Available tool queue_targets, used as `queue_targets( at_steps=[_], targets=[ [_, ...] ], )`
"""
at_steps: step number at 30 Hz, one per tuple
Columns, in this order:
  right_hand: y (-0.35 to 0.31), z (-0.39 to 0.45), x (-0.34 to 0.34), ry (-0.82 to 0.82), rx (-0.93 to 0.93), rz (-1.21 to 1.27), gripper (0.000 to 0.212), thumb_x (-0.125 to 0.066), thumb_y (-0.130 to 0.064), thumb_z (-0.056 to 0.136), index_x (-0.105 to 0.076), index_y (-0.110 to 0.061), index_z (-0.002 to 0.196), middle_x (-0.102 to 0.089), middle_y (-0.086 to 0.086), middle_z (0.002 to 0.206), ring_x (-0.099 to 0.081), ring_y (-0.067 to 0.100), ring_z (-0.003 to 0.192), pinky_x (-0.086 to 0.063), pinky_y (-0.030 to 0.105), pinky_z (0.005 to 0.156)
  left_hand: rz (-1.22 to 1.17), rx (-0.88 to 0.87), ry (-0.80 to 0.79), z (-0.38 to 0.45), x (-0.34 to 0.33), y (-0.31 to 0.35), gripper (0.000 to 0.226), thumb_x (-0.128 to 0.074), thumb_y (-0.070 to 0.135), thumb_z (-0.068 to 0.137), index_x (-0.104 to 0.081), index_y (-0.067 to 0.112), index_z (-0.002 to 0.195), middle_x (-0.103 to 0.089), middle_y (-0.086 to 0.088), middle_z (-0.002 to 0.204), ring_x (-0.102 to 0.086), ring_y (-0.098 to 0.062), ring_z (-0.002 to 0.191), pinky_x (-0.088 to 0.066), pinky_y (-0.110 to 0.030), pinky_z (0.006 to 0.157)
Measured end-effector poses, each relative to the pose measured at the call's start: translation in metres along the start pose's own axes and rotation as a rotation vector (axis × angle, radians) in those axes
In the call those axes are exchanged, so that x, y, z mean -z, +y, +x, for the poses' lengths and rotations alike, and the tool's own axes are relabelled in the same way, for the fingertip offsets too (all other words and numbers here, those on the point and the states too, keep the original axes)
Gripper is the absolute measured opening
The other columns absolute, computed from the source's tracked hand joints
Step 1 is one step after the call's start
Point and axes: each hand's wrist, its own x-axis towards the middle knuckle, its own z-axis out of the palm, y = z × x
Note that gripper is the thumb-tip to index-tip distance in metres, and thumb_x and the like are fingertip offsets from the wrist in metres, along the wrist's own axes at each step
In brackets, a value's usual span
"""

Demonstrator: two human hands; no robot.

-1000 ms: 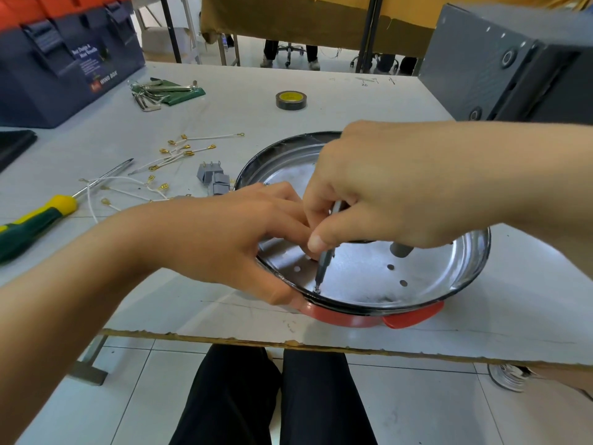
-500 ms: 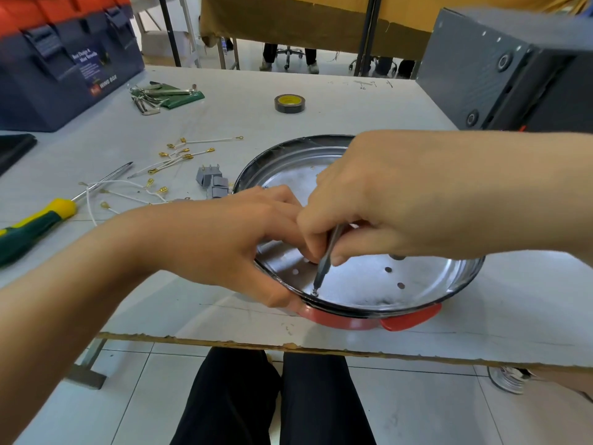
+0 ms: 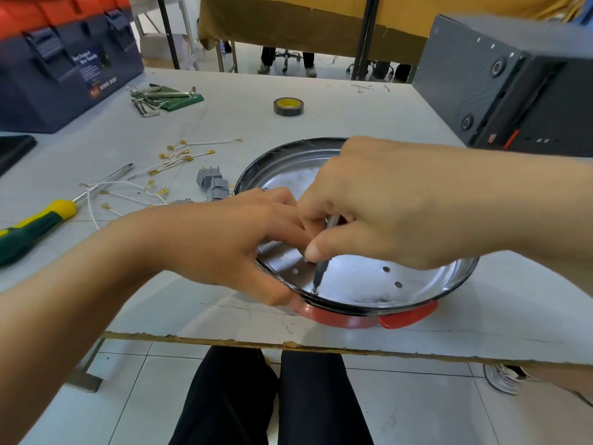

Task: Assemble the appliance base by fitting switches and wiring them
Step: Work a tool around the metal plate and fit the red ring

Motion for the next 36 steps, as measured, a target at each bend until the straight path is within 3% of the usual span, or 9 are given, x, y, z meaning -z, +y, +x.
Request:
queue_targets(
  at_steps=[5, 12, 18, 20, 23, 26, 31, 34, 36],
  targets=[
    [0.004, 0.003, -0.003, 0.057, -0.049, -0.007, 0.022, -0.049, -0.064, 0.061, -0.055, -0.049, 0.077, -0.062, -0.018, 0.063, -0.058, 0.009, 0.04, -0.052, 0.038, 0.039, 0.034, -0.022, 0.014, -0.001, 0.0, -0.001, 0.026, -0.068, 0.05, 0.079, -0.066, 0.035, 0.1, -0.055, 0.03, 0.103, -0.05, -0.016, 0.107, -0.039, -0.037, 0.094],
    [-0.007, -0.008, 0.005, 0.041, -0.056, 0.066, 0.033, -0.043, -0.06, 0.059, -0.06, -0.043, 0.082, -0.065, -0.013, 0.066, -0.064, 0.013, 0.049, -0.055, 0.04, 0.048, 0.033, 0.004, -0.009, -0.001, 0.001, 0.0, 0.036, -0.065, 0.053, 0.076, -0.066, 0.035, 0.108, -0.055, 0.026, 0.116, -0.047, -0.017, 0.116, -0.037, -0.038, 0.1],
    [0.008, -0.034, 0.033, 0.108, -0.094, 0.396, 0.007, -0.065, -0.03, 0.071, -0.068, -0.027, 0.077, -0.07, -0.014, 0.065, -0.066, 0.0, 0.06, -0.05, 0.011, 0.059, 0.013, 0.046, 0.009, -0.003, 0.002, -0.003, 0.056, -0.062, 0.061, 0.071, -0.063, 0.032, 0.119, -0.055, 0.023, 0.123, -0.042, -0.013, 0.124, -0.035, -0.035, 0.104],
    [0.016, -0.039, 0.026, 0.178, -0.137, 0.57, 0.007, -0.072, -0.018, 0.071, -0.069, -0.02, 0.076, -0.073, -0.005, 0.068, -0.069, 0.008, 0.061, -0.052, 0.011, 0.059, -0.127, 0.048, 0.067, -0.006, 0.007, -0.005, 0.049, -0.064, 0.052, 0.075, -0.065, 0.028, 0.117, -0.057, 0.019, 0.125, -0.045, -0.011, 0.126, -0.036, -0.032, 0.105],
    [0.03, -0.041, 0.008, 0.321, -0.18, 0.731, 0.012, -0.076, -0.008, 0.069, -0.065, -0.011, 0.075, -0.073, 0.008, 0.069, -0.07, 0.02, 0.063, -0.058, 0.024, 0.064, -0.372, 0.087, 0.263, -0.012, 0.013, -0.008, 0.031, -0.061, 0.039, 0.081, -0.07, 0.025, 0.107, -0.061, 0.012, 0.122, -0.053, -0.011, 0.121, -0.041, -0.021, 0.097],
    [0.036, -0.041, -0.01, 0.382, -0.226, 0.821, 0.012, -0.07, -0.003, 0.077, -0.06, -0.009, 0.08, -0.072, 0.011, 0.069, -0.069, 0.027, 0.063, -0.057, 0.035, 0.068, -0.409, 0.211, 0.5, -0.022, 0.014, -0.016, 0.019, -0.066, 0.042, 0.082, -0.072, 0.029, 0.093, -0.067, 0.015, 0.11, -0.063, -0.008, 0.105, -0.05, -0.019, 0.085],
    [0.036, -0.042, -0.029, 0.302, -0.2, 0.646, 0.026, -0.054, -0.012, 0.092, -0.065, -0.033, 0.1, -0.071, -0.007, 0.082, -0.066, 0.01, 0.069, -0.054, 0.02, 0.069, -0.074, 0.449, 0.618, -0.057, 0.009, -0.033, 0.005, -0.066, 0.03, 0.08, -0.068, 0.033, 0.083, -0.065, 0.013, 0.088, -0.061, -0.002, 0.083, -0.05, -0.014, 0.07],
    [0.034, -0.04, -0.034, 0.29, -0.233, 0.531, 0.018, -0.047, -0.018, 0.093, -0.059, -0.033, 0.094, -0.069, -0.015, 0.083, -0.062, 0.005, 0.07, -0.048, 0.022, 0.071, 0.062, 0.571, 0.65, -0.07, 0.003, -0.043, 0.012, -0.066, 0.016, 0.084, -0.068, 0.028, 0.084, -0.062, 0.013, 0.086, -0.056, 0.004, 0.082, -0.041, -0.002, 0.065],
    [0.033, -0.037, -0.038, 0.288, -0.274, 0.515, 0.011, -0.043, -0.022, 0.091, -0.052, -0.03, 0.092, -0.068, -0.018, 0.083, -0.059, 0.007, 0.068, -0.047, 0.026, 0.07, 0.116, 0.608, 0.57, -0.072, -0.002, -0.048, 0.015, -0.065, 0.012, 0.086, -0.07, 0.026, 0.087, -0.063, 0.011, 0.087, -0.057, 0.001, 0.077, -0.039, -0.001, 0.065]
  ],
)
